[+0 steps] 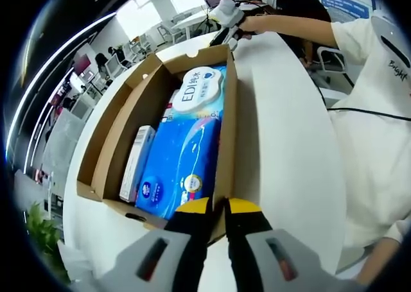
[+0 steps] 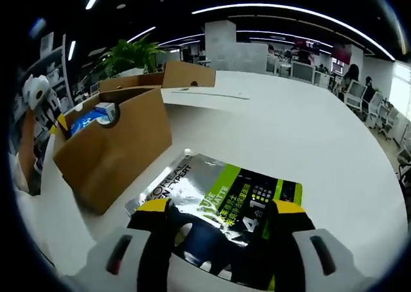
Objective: Operate the shoe box by opening the lid, removing the specified soft item, and placing it in the target area until the item is outside and the box remains undamaged.
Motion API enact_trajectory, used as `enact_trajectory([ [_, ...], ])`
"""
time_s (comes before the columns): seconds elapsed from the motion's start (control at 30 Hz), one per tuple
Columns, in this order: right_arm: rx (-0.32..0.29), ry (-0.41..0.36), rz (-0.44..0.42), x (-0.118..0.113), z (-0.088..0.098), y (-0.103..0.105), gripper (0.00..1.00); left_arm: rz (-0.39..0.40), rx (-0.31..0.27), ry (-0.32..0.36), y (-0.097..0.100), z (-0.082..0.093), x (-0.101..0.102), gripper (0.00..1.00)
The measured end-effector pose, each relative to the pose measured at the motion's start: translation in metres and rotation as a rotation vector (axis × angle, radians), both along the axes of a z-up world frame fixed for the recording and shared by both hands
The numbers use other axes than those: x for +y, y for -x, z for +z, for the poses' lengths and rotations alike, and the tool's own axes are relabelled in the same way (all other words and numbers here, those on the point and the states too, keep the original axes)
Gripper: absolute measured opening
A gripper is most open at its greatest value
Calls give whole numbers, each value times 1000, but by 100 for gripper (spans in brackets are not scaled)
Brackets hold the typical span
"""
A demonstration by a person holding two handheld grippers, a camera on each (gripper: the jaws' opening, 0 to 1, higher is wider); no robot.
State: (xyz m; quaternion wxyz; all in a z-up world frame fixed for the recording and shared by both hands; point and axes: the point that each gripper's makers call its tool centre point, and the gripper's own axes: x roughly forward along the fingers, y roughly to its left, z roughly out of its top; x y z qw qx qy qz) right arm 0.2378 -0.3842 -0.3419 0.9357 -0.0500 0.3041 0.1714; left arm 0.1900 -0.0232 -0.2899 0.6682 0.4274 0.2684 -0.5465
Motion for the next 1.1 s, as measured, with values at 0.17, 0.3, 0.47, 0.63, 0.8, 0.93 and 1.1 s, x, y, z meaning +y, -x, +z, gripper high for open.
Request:
enact_trajectory([
  [0.17, 3, 11, -1, -1, 1, -1, 62, 0, 1, 2, 0, 0, 0, 8],
  [0.3, -62, -9, 1, 1, 19, -6, 60, 0, -1, 3, 1, 0, 0, 8],
  [0.47, -85, 11, 23, 5, 45, -6, 59, 0, -1, 5, 1, 0, 0, 8],
  [0.63, -115, -44, 47, 15, 72, -7, 62, 5, 2, 9, 0, 1, 0, 8],
  [0.8, -113, -49, 67, 21, 82, -9, 64, 10, 8, 11, 0, 1, 0, 8],
  [0.93, -121, -85, 82, 26, 91, -12, 64, 9, 12, 15, 0, 1, 0, 8],
  [1.1, -176, -215, 130, 42, 117, -12, 60, -7, 30, 5, 1, 0, 0, 7],
])
